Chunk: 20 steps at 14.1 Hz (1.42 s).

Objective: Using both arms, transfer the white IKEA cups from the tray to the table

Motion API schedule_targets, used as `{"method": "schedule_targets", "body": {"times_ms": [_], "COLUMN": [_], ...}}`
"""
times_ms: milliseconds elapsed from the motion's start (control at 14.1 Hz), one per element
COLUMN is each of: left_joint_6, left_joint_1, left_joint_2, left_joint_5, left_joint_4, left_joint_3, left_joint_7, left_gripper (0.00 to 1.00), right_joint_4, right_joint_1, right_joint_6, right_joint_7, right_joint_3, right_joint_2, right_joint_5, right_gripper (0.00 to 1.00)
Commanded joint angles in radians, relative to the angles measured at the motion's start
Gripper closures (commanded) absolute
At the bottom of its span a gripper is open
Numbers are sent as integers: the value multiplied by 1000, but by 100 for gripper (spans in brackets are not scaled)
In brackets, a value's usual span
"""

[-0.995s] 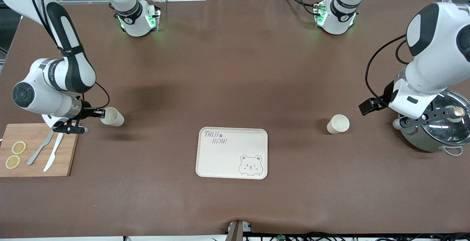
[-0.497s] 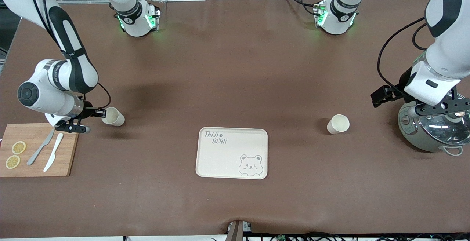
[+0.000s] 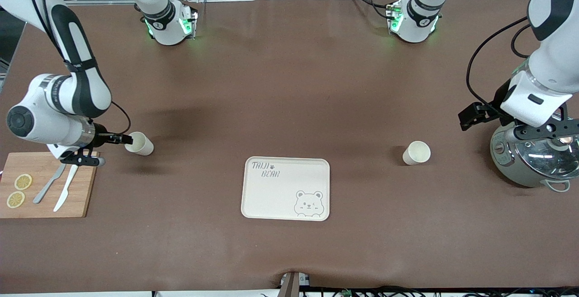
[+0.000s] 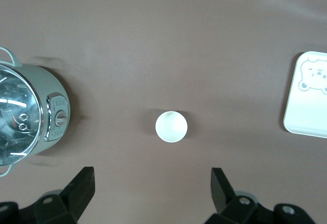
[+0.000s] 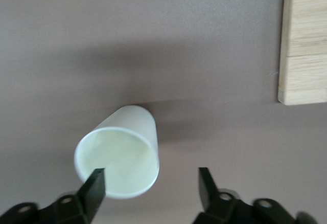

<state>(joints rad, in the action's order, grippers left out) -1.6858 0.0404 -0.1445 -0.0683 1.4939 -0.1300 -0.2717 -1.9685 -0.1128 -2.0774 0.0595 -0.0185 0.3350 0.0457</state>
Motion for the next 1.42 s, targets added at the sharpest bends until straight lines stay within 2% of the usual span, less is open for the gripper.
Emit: {"method": "schedule_targets", "body": {"times_ms": [0,142,284,426,569,711,924,995,1137,1208,1350], "left_joint_6": [47,142,163,164,158,137,57,57,60,57,55], "left_joint_1": [-5,-5,-5,-5,-7,-2,3,3,1,-5,-5], "left_joint_2": [2,6,25,43,66,88,149,167,222,265,278], "left_joint_5": [-13,-18,-21,-21,-7,-5,-7,-8,-7,-5,-4], "left_joint_4": [-47,-49,-49,-47,-31,0,95,101,162,227,243], "left_joint_3": [-5,-8,-6,-8,-10,-3,-2,-2,-2,-2,-2], "left_joint_7": [5,2,11,20,22,22,16,19,9,20,19], "left_gripper": [0,0,0,0,0,0,0,0,0,0,0], "right_joint_4": [196,369,529,617,687,682,657,652,607,581,541], "right_joint_1": [-1,21,35,48,100,188,177,171,104,81,84], "right_joint_6": [169,322,454,531,554,568,589,591,593,600,626], "right_joint_7": [2,-1,-3,-3,-4,-19,-153,-135,30,58,59], "right_joint_3": [17,17,17,20,20,15,15,15,17,15,17], "right_joint_2": [7,41,64,61,50,-25,-91,-112,-167,-203,-266], "right_joint_5": [-27,-40,-36,-39,-94,-174,-176,-176,-159,-126,-118], "right_gripper": [0,0,0,0,0,0,0,0,0,0,0]}}
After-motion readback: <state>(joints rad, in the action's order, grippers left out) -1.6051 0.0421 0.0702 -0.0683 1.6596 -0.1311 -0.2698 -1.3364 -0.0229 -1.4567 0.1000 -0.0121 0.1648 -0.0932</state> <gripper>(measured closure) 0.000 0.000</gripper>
